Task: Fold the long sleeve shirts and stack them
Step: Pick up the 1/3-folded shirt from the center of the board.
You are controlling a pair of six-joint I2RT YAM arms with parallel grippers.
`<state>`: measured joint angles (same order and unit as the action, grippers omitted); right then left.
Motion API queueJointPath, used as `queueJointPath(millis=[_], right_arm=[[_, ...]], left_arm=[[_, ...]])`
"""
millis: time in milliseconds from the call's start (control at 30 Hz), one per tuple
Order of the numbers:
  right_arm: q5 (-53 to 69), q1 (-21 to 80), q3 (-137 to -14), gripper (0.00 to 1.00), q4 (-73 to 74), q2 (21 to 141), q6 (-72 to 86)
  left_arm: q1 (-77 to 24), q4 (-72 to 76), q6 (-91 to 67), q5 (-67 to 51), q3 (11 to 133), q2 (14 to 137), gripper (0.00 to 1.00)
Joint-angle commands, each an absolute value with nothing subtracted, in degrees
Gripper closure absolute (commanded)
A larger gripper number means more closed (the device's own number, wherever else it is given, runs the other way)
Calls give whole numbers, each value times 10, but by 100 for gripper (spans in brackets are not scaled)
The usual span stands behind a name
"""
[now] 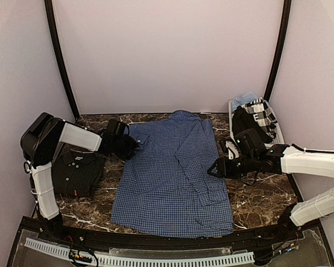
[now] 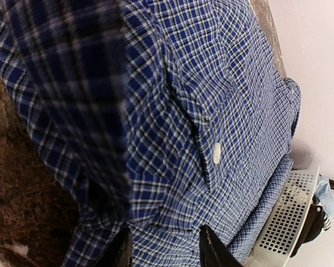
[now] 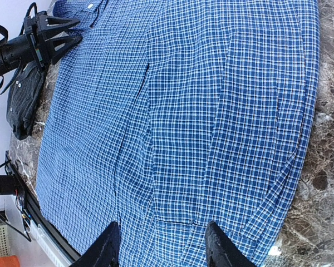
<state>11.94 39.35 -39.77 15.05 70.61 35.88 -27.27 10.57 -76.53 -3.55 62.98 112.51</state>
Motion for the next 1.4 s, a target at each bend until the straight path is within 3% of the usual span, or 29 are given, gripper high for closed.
queueJointPath(millis=[0, 367, 733, 933, 1367], right_arm=[[116, 392, -405, 51, 141, 702, 361], [113, 392, -408, 51, 145, 692, 368], [109, 391, -425, 51, 111, 698, 371], [120, 393, -434, 50, 50, 729, 374], [170, 396, -489, 19, -114, 852, 427]], left_arm=[[-268, 116, -767, -31, 637, 1125, 60], [-251, 125, -772, -23, 667, 1167, 66], [-248, 139, -747, -67, 693, 1172, 96], [-248, 159, -734, -122, 683, 1143, 100], [-254, 212, -720, -262, 626, 1066, 100]])
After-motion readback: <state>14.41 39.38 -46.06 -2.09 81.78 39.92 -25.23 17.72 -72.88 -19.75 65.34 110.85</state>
